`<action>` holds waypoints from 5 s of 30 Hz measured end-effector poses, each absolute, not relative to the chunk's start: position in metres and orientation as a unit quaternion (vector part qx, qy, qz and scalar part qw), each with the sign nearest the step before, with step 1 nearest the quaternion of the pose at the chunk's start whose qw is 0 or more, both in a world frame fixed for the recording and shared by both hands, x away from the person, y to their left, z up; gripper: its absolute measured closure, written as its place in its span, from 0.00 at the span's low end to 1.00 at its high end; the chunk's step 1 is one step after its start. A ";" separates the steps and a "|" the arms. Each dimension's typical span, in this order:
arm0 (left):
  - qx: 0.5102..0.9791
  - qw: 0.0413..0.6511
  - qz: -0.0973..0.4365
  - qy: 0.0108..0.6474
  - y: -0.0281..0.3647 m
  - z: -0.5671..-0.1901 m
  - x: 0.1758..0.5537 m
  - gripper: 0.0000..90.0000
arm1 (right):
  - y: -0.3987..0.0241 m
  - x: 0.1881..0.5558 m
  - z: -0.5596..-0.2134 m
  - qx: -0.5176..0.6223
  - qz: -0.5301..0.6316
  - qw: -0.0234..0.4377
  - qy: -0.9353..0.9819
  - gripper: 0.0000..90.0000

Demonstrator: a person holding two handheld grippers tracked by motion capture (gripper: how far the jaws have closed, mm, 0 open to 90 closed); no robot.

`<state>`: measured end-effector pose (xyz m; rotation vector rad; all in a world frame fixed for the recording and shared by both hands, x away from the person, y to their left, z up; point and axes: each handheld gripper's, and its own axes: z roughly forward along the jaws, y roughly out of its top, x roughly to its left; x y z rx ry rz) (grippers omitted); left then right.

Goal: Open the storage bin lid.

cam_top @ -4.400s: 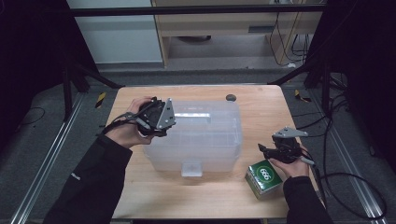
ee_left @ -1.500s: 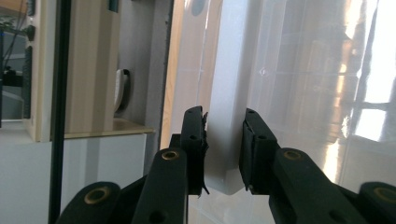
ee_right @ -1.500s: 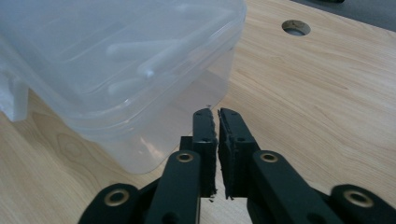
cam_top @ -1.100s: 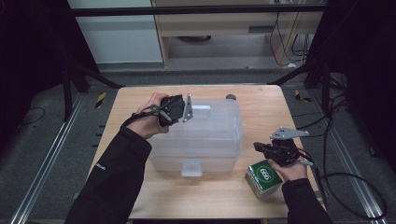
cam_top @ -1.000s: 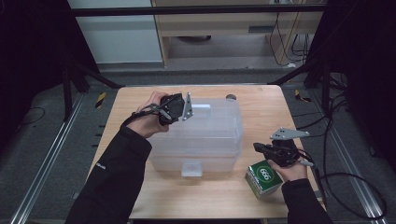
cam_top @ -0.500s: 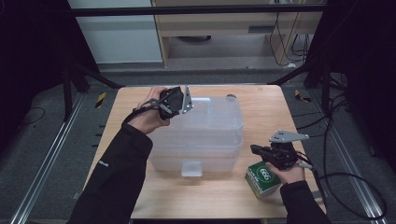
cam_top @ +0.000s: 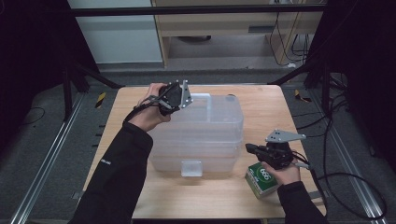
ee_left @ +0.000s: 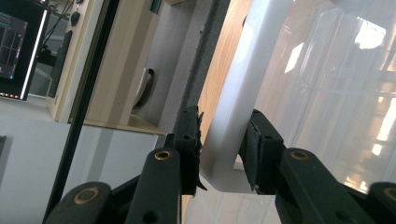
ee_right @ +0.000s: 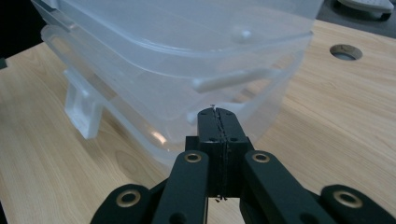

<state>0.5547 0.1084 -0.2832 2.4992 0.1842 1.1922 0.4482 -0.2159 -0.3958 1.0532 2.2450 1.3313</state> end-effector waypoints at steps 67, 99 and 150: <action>0.688 0.492 0.383 0.371 0.280 -0.307 0.476 0.73 | -0.198 0.455 -0.394 0.366 0.482 0.160 0.780 1.00; 0.763 0.475 0.225 0.377 0.278 -0.404 0.456 0.99 | -0.196 0.455 -0.395 0.368 0.481 0.159 0.780 1.00; 0.731 0.520 0.244 0.370 0.264 -0.373 0.473 0.98 | -0.198 0.475 -0.368 0.373 0.523 0.168 0.747 1.00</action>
